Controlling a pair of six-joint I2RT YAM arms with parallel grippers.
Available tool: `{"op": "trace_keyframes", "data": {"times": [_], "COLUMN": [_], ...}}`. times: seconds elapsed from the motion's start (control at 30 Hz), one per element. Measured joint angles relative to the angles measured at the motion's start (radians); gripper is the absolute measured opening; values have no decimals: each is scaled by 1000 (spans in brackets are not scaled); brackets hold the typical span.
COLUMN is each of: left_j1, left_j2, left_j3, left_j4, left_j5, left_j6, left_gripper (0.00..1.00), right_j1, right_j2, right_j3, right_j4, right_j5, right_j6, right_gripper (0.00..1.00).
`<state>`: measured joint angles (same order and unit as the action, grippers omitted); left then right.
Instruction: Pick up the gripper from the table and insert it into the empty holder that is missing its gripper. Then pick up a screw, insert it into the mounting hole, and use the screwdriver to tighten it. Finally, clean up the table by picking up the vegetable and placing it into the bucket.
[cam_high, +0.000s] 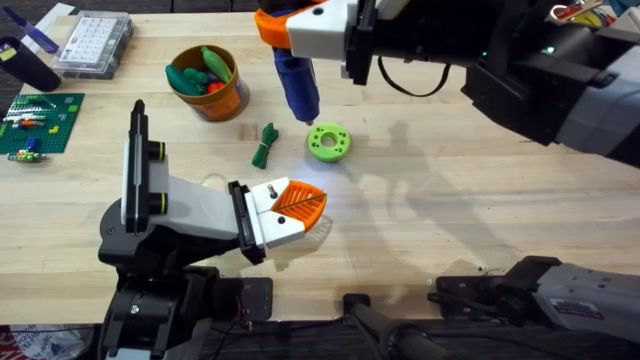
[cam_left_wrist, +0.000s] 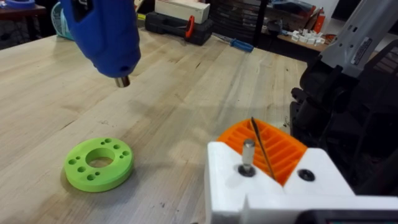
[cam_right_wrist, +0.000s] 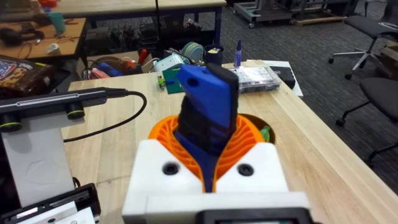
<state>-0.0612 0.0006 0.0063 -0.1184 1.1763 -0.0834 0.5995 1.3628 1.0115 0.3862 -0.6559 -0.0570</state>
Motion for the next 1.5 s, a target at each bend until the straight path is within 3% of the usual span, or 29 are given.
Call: {"op": "trace_keyframes", "data": {"times": [0.5,0.7,1.13,1.3,1.5], "left_j1": [0,0,0,0,0], "left_j2": [0,0,0,0,0], "left_j3": [0,0,0,0,0], "left_j4": [-1,-2,-2,-2,-2], "left_j5": [2,3,5,5,5], "left_j6": [-1,-1,-2,-3,-3], "left_gripper": [8,8,8,8,8], "right_j1": [0,-6,-189,-219,-235], "right_j2": [12,12,12,14,58], "right_j3": [-9,-9,-9,-10,-11], "right_j4": [-38,-50,-79,-182,-207], "right_j5": [4,4,11,72,227], "right_j6": [-5,-117,-310,-446,-637], "right_gripper": [41,41,41,43,41]}}
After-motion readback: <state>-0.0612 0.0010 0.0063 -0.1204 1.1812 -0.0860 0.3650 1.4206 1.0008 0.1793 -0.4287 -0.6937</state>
